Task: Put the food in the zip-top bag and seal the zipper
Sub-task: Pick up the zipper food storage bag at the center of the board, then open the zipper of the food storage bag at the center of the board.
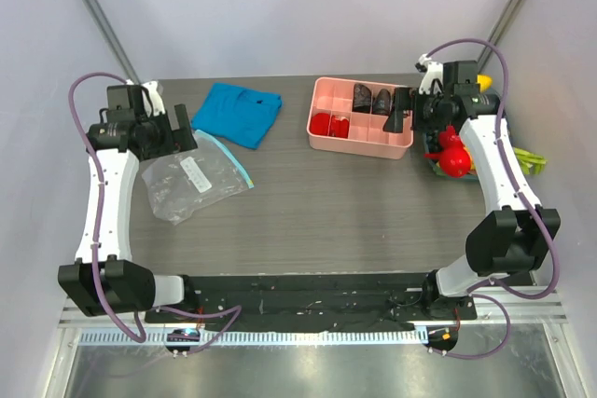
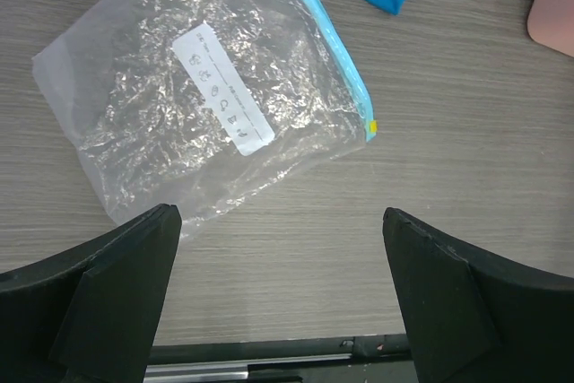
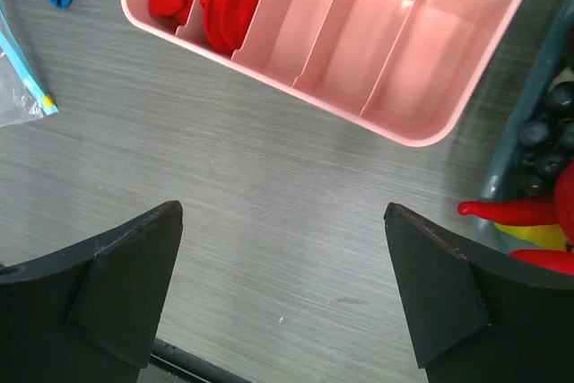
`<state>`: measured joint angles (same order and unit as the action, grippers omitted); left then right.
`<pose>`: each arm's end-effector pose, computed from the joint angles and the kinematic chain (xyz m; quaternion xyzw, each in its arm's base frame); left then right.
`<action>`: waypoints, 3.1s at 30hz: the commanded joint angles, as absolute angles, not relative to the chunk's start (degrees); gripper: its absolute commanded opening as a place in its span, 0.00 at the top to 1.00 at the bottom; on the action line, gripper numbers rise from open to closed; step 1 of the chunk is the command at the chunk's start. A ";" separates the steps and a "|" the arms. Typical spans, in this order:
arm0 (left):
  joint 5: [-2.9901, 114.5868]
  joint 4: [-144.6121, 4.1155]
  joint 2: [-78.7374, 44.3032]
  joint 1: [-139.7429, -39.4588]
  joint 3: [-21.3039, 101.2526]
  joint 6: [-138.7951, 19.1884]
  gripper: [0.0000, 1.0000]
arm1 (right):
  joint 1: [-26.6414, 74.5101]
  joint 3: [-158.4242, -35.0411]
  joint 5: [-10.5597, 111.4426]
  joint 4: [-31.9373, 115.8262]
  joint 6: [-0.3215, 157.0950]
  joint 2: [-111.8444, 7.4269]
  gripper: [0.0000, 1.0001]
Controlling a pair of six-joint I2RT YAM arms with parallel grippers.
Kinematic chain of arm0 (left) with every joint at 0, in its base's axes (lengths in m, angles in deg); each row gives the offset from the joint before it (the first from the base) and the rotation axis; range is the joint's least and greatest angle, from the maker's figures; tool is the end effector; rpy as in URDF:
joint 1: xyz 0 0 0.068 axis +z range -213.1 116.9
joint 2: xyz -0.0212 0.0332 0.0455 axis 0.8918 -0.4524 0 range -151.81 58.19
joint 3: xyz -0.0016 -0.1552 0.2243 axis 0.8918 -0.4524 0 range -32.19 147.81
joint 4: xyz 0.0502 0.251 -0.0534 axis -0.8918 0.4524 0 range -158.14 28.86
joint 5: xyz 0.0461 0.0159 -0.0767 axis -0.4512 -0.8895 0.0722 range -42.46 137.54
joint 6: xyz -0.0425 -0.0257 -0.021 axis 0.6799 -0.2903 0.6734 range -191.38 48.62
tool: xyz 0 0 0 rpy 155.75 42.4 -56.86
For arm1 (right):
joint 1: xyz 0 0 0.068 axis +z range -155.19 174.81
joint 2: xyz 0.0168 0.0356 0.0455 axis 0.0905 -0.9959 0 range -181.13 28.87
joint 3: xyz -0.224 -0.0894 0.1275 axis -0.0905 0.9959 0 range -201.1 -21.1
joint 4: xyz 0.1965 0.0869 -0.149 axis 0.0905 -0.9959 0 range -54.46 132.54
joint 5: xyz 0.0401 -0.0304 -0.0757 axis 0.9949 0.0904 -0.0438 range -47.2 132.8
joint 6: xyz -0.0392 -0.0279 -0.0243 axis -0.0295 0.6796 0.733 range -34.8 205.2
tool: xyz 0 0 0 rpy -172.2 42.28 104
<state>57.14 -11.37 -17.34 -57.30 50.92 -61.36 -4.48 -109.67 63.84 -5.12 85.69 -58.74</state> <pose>0.2595 0.0204 0.3784 -0.0997 0.9291 -0.0912 0.3444 0.3263 0.0168 0.3633 -0.0770 0.9131 0.1704 0.3624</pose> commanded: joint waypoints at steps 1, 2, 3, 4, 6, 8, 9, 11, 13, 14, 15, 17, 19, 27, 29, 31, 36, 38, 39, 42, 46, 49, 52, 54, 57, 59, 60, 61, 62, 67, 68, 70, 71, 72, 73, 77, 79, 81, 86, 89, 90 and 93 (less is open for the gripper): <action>51.69 -14.35 -18.18 -57.47 51.56 -61.98 0.00 | -2.29 -107.59 65.65 -2.64 84.94 -57.08 0.00; 49.84 -14.36 -18.88 -57.82 51.83 -61.98 0.00 | -2.03 -107.15 65.83 -2.55 84.85 -57.35 0.00; 48.17 -14.62 -19.76 -58.70 52.35 -61.80 0.00 | -1.85 -106.97 66.09 -2.03 84.76 -57.87 0.00; 44.15 -15.05 -21.51 -59.32 52.53 -61.54 0.00 | -1.50 -106.79 66.27 -1.85 84.15 -58.14 0.00; 41.49 -16.02 -23.36 -61.16 52.80 -60.49 0.00 | -0.45 -106.35 66.35 -1.49 83.80 -59.10 0.00; 36.58 -18.38 -25.90 -62.57 52.71 -59.44 0.00 | 0.34 -106.09 66.44 -1.41 82.83 -59.81 0.00; 35.16 -19.44 -26.71 -64.66 52.71 -58.04 0.00 | 0.52 -106.00 66.44 -1.32 82.48 -60.07 0.00; 32.70 -21.72 -29.25 -65.65 53.23 -56.01 0.00 | 0.78 -105.83 66.36 -1.14 81.95 -60.95 0.00; 30.67 -23.05 -31.45 -67.23 53.76 -53.29 0.00 | 1.13 -105.74 66.01 -0.79 81.25 -61.74 0.00; 28.75 -23.75 -33.90 -68.54 54.81 -52.76 0.00 | 1.22 -105.56 66.00 -0.70 81.07 -62.00 0.00; 27.86 -23.93 -35.31 -69.25 55.51 -52.58 0.00 | 1.48 -105.56 66.00 -0.44 80.90 -62.27 0.00; 24.52 -24.02 -38.56 -70.83 57.96 -52.57 0.00 | 1.75 -105.21 65.65 -0.18 80.37 -62.88 0.00; 22.23 -23.15 -43.66 -72.76 60.08 -52.93 0.00 | 2.36 -105.03 64.60 0.09 80.19 -63.41 0.00; 21.79 -22.88 -56.15 -75.49 68.34 -49.41 0.02 | 3.16 -104.16 63.10 1.05 79.05 -64.03 0.00; 21.34 -22.27 -59.22 -75.76 70.01 -48.28 0.04 | 3.16 -103.72 62.58 1.32 79.05 -64.03 0.00; 21.52 -21.57 -61.59 -76.02 70.90 -47.66 0.06 | 3.24 -103.37 62.23 1.49 79.05 -64.03 0.00; 21.78 -20.07 -64.77 -76.55 71.52 -45.73 0.12 | 3.33 -103.19 61.96 1.67 79.05 -64.38 0.00; 22.92 -18.93 -65.64 -76.46 71.26 -45.28 0.21 | 3.24 -103.36 62.13 1.67 78.87 -64.38 0.00; 23.54 -18.66 -65.56 -76.46 70.99 -45.19 0.28 | 3.33 -103.36 62.22 1.67 78.87 -64.38 0.00; 25.90 -18.31 -64.51 -76.46 69.59 -44.84 0.50 | 3.24 -103.36 62.84 1.85 78.96 -64.29 0.00; 29.16 -17.87 -59.95 -76.46 67.48 -44.58 0.85 | 3.33 -103.19 64.94 1.93 79.48 -64.03 0.00; 33.98 -17.61 -54.86 -76.55 65.55 -45.45 1.00 | 3.25 -103.36 67.05 1.76 80.80 -63.68 0.00; 38.90 -18.04 -49.16 -76.46 62.66 -46.59 1.00 | 3.33 -103.80 70.99 1.85 81.51 -63.76 0.00; 41.81 -19.01 -45.63 -76.46 60.80 -47.91 1.00 | 3.33 -104.24 73.90 2.28 80.72 -64.37 0.00; 45.16 -21.38 -39.47 -76.46 57.02 -48.71 1.00 | 3.59 -104.24 79.27 4.56 78.00 -64.99 0.01; 48.13 -20.34 -37.54 -76.46 57.01 -48.62 1.00 | 4.04 -104.59 81.72 6.14 75.89 -66.05 0.01; 50.50 -19.72 -37.18 -76.46 57.54 -49.23 1.00 | 4.21 -104.94 82.69 6.68 74.93 -66.31 0.01; 51.92 -19.89 -36.56 -76.55 58.15 -49.23 1.00 | 4.39 -105.47 83.83 7.29 73.79 -66.66 0.01; 53.67 -20.68 -35.43 -76.55 58.16 -48.97 1.00 | 4.56 -105.56 86.02 9.38 71.08 -66.49 0.01; 59.56 -21.47 -34.89 -78.04 58.60 -47.13 1.00 | 10.35 -104.51 87.89 21.16 60.17 -63.94 0.02; 60.71 -21.56 -34.97 -78.30 58.60 -46.69 1.00 | 11.67 -104.25 87.45 25.10 57.80 -63.42 0.02; 63.09 -22.70 -34.89 -79.09 57.90 -45.55 1.00 | 16.50 -105.03 85.78 27.67 56.20 -64.20 0.03; 63.79 -23.23 -34.80 -79.27 57.55 -45.28 1.00 | 17.91 -105.73 85.34 28.03 55.76 -65.77 0.04; 65.71 -24.28 -34.45 -79.45 57.02 -45.11 1.00 | 19.49 -106.78 84.12 28.21 54.97 -66.92 0.04; 66.43 -24.81 -34.27 -79.62 56.75 -44.41 1.00 | 21.59 -107.23 83.33 28.56 54.79 -67.80 0.05; 68.98 -26.48 -33.31 -80.24 55.70 -43.43 1.00 | 24.51 -109.69 80.77 29.35 52.60 -73.33 0.09; 70.12 -27.10 -32.61 -80.33 55.17 -43.35 1.00 | 24.95 -110.74 80.33 30.67 50.66 -75.97 0.14; 70.65 -27.54 -32.08 -80.33 54.47 -43.26 1.00 | 25.48 -111.36 79.63 30.76 50.66 -77.64 0.20; 72.23 -28.33 -29.27 -80.33 53.15 -43.43 1.00 | 25.57 -108.03 77.43 31.11 50.66 -78.18 0.32; 72.67 -27.90 -28.12 -80.33 52.09 -43.78 1.00 | 25.66 -105.39 79.09 34.18 49.43 -77.74 0.63; 72.59 -27.46 -28.12 -80.07 52.09 -44.22 1.00 | 25.66 -104.52 79.80 34.97 48.99 -77.57 0.73; 72.24 -25.61 -27.42 -78.14 51.74 -45.01 1.00 | 25.48 -102.93 83.14 36.82 48.90 -75.64 0.99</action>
<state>70.74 -25.38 -30.34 -79.96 52.07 -43.79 25.42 -104.62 79.53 31.23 50.15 -79.77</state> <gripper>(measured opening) 0.013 0.081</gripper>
